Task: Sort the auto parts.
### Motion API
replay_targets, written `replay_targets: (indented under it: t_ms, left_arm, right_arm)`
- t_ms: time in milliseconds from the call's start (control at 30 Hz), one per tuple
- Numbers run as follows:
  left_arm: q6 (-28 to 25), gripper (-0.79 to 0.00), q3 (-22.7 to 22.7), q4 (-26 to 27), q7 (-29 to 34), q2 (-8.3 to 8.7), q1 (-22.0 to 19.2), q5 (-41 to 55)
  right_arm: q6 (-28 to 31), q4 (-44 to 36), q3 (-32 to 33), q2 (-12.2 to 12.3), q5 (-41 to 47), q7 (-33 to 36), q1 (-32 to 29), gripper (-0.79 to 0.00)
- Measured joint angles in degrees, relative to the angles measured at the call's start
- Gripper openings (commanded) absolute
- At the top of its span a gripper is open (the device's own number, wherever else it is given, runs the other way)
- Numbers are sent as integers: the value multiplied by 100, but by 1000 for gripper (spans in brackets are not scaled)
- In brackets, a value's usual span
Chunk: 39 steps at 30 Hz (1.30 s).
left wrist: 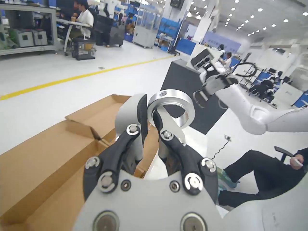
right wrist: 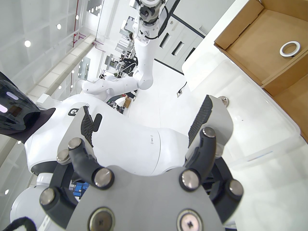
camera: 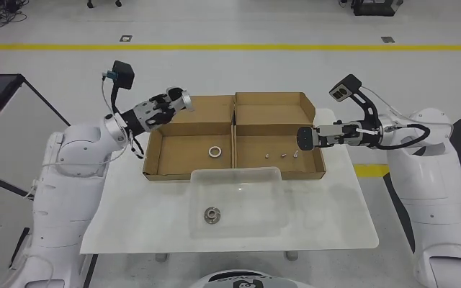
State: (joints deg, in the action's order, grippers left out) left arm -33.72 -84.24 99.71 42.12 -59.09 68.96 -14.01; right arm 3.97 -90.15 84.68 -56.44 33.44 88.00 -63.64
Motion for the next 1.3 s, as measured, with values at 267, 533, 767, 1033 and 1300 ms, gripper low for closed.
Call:
replay_targets:
  t_ms: [267,533,767,1033,1300]
  left_arm:
    - [105,-785,43,-210,290,64,-62,-875]
    - [2,-785,612,-554,851,66,-720,-1599]
    - [-256,-785,1544,-1356,1263,-33,-1599,-2212]
    - [-517,-785,2476,-2158,1268,-200,-2171,-2623]
    - [-531,-785,3292,-2929,1163,-418,-2516,-2810]
  right_arm:
    - [0,0,0,0,0,0,0,0]
    - [0,0,0,0,0,0,0,0]
    - [0,0,0,0,0,0,0,0]
    - [0,0,0,0,0,0,0,0]
    - [0,0,0,0,0,0,0,0]
